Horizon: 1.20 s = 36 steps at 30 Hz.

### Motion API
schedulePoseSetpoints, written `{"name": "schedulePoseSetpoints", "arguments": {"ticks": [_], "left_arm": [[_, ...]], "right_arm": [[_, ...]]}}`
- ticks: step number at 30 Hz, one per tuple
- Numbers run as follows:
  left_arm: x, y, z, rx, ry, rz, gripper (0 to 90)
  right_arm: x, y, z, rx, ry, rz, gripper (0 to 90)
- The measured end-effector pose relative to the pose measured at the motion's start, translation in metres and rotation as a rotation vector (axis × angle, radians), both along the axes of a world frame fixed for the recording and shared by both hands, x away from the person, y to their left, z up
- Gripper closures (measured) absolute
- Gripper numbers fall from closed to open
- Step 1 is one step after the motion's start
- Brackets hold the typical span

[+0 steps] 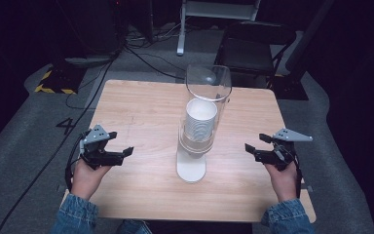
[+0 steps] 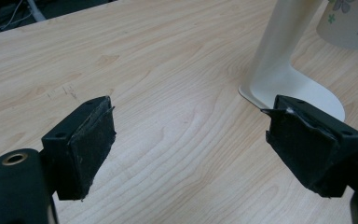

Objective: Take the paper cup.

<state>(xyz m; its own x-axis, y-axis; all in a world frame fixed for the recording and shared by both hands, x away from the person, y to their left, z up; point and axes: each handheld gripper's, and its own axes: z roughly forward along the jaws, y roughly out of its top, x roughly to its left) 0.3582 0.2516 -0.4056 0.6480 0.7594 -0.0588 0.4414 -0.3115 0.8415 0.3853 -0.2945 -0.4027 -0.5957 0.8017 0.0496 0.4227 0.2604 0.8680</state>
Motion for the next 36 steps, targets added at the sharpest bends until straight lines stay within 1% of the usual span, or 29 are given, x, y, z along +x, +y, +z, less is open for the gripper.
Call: {"name": "schedulePoseSetpoints", "arguments": {"ticks": [1, 4, 6, 7, 10, 13, 14, 17, 18, 20, 24, 25, 26, 27, 30, 33, 36], "left_arm": [[0.000, 0.001, 0.000, 0.002, -0.004, 0.000, 15.2], [-0.001, 0.002, 0.001, -0.013, 0.003, 0.003, 15.2], [0.000, 0.001, 0.001, -0.008, 0.004, -0.003, 15.2], [0.000, 0.000, 0.000, -0.013, 0.013, -0.005, 15.2], [-0.001, -0.001, 0.000, -0.001, 0.007, -0.005, 15.3], [-0.002, 0.000, 0.000, -0.011, 0.006, 0.000, 15.3], [-0.003, 0.001, 0.000, -0.018, 0.006, 0.003, 15.3], [-0.005, 0.004, 0.000, -0.017, 0.000, 0.009, 15.3], [-0.007, 0.005, 0.000, -0.022, 0.003, 0.014, 15.3], [-0.009, 0.008, 0.000, -0.021, 0.003, 0.019, 15.3], [-0.016, 0.014, -0.001, -0.031, 0.004, 0.041, 15.3], [-0.017, 0.016, -0.002, -0.030, 0.000, 0.049, 15.3], [-0.019, 0.018, -0.002, -0.032, 0.000, 0.053, 15.3], [-0.020, 0.020, -0.002, -0.036, 0.006, 0.060, 15.3], [-0.023, 0.024, -0.003, -0.046, 0.008, 0.068, 15.4], [-0.025, 0.026, -0.004, -0.038, 0.003, 0.089, 16.2], [-0.026, 0.029, -0.005, -0.051, 0.010, 0.100, 16.3]], "right_arm": [[0.000, 0.000, 0.000, 0.000, 0.000, 0.000, 23.2], [-0.001, 0.002, 0.000, -0.006, 0.000, 0.002, 23.1], [-0.001, 0.003, 0.000, -0.009, -0.004, 0.006, 23.0], [-0.001, 0.003, 0.000, -0.008, -0.009, 0.009, 23.0], [-0.001, 0.004, 0.000, -0.001, -0.007, 0.010, 22.8], [0.000, 0.005, 0.000, 0.004, -0.003, 0.017, 22.5], [0.000, 0.007, 0.000, 0.003, -0.003, 0.022, 22.5], [0.000, 0.011, 0.001, 0.000, -0.009, 0.035, 22.5], [0.001, 0.015, 0.003, 0.006, -0.014, 0.051, 22.5], [0.002, 0.017, 0.003, 0.009, -0.014, 0.055, 22.5], [0.006, 0.031, 0.004, 0.010, -0.019, 0.102, 22.5], [0.007, 0.040, 0.005, 0.004, -0.025, 0.128, 22.5], [0.007, 0.040, 0.005, 0.004, -0.025, 0.128, 22.5], [0.007, 0.044, 0.005, 0.003, -0.027, 0.144, 22.5], [0.007, 0.057, 0.006, 0.002, -0.029, 0.186, 22.5], [0.005, 0.070, 0.007, -0.009, -0.033, 0.232, 22.5], [0.002, 0.082, 0.007, 0.005, -0.033, 0.280, 22.4]]}}
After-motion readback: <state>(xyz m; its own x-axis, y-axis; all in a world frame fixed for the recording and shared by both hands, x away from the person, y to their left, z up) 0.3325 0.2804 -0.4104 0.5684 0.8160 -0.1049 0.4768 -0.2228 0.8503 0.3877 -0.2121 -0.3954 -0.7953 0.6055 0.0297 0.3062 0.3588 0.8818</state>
